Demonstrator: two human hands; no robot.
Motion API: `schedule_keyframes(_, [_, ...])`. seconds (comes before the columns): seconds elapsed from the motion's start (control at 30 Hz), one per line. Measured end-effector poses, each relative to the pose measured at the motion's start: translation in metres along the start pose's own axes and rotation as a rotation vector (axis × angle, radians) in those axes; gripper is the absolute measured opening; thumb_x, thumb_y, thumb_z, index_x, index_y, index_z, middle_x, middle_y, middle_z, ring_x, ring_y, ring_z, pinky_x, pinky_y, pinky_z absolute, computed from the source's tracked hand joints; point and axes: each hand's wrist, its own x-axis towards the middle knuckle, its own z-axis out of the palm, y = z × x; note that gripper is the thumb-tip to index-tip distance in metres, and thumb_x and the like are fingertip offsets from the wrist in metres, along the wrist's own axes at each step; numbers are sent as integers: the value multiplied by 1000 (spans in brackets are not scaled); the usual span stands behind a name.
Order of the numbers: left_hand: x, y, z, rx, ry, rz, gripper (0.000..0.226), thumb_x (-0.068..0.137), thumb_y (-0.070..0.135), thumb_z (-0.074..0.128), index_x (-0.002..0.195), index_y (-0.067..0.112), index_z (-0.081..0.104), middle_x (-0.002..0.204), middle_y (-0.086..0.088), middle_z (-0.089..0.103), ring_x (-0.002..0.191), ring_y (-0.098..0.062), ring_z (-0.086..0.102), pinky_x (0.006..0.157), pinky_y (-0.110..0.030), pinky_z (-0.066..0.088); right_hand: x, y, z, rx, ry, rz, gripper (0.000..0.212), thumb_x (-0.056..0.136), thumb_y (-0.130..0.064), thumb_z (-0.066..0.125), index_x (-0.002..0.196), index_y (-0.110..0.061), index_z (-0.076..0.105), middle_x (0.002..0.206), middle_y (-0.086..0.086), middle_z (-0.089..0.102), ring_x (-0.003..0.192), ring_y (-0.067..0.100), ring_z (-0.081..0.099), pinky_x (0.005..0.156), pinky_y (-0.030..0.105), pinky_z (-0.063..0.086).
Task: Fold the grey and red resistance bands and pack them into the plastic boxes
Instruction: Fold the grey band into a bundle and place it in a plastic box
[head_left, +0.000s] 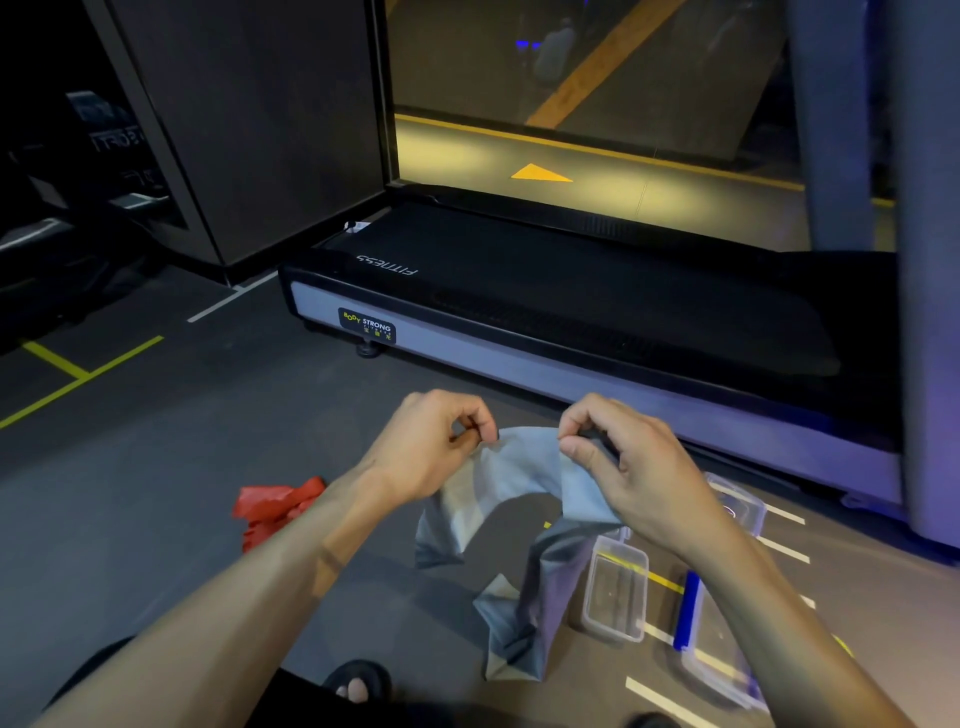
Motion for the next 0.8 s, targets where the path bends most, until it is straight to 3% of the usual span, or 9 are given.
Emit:
schedule_keyframes(0.1, [1,-1,1,26,2,1,31,88,1,65,81,29,75,82,9,73,68,4,58,65,-7,40,0,0,0,-3,-1,1,15,96,-11,67,93,-24,58,88,-15,61,90,5,57,76,13,38])
schedule_keyframes(0.2, [1,-1,1,29,-1,-9,32,88,-1,61,83,29,73,83,12,71,69,5,58,67,-10,41,0,1,1,-21,0,-1,15,96,-11,66,93,-23,58,88,-16,61,89,5,56,76,13,37])
schedule_keyframes(0.3, [1,-3,3,47,-11,8,36,86,-2,63,80,32,75,88,12,69,79,-3,61,77,-23,47,0,2,1,-28,-8,8,16,96,-11,66,93,-24,57,88,-15,60,89,6,55,76,14,37])
schedule_keyframes(0.53, [1,2,1,31,-16,46,51,67,-14,51,55,33,66,86,13,67,81,-4,65,81,-25,51,1,3,4,-40,-21,28,15,96,-12,64,92,-24,56,87,-14,59,89,5,54,75,12,36])
schedule_keyframes(0.63, [1,1,2,38,-55,57,50,68,-13,50,54,33,62,87,14,64,81,-2,64,79,-21,50,1,3,5,-43,-26,32,15,97,-13,64,92,-25,56,87,-13,59,90,6,54,75,14,36])
schedule_keyframes(0.8, [1,-1,3,47,-176,45,40,87,-7,50,78,27,70,96,12,60,81,4,57,75,-5,36,1,5,2,-58,4,36,14,97,-12,64,93,-23,56,86,-12,59,88,7,54,74,13,35])
